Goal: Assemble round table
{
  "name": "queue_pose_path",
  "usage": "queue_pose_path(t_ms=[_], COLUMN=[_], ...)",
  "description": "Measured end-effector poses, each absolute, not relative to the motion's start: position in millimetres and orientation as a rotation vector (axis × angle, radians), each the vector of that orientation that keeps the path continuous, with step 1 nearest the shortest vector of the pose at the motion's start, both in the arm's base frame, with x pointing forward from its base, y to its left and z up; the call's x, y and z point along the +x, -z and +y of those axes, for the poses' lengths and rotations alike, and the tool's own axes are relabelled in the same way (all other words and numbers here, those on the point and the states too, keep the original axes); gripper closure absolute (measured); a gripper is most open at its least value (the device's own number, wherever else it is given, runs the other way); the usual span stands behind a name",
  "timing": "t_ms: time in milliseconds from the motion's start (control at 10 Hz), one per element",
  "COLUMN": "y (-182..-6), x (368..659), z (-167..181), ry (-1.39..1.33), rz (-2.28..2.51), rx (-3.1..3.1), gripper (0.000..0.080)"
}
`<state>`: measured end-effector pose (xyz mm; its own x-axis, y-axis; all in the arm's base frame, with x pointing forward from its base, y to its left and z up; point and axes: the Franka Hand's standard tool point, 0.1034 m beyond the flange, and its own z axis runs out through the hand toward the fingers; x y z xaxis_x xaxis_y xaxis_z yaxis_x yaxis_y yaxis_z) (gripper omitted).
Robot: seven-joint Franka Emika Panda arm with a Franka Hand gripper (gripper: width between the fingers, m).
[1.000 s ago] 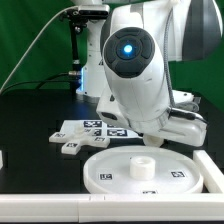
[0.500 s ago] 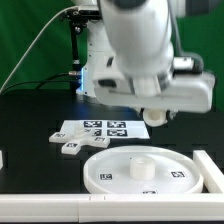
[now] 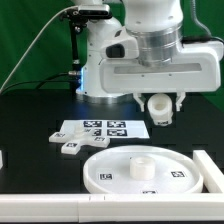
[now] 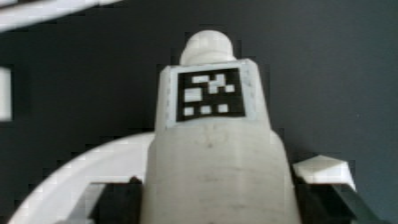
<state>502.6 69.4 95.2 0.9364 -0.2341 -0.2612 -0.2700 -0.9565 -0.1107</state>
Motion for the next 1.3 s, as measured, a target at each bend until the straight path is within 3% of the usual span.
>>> queue_pose_path(t_ms=[400,600,1100,1300], y=[-122.1,-116.6,-124.2,-118.2], x=[556,556,576,573], z=[66,64,31,31], ry=[0.081,0.308,0.847,0.861], rz=[0.121,0.132,-0.081,-0.083], rx=[-3.06,-3.05,-3.038,-3.038], gripper=[0.0393,0.0393,0.0393,0.0393])
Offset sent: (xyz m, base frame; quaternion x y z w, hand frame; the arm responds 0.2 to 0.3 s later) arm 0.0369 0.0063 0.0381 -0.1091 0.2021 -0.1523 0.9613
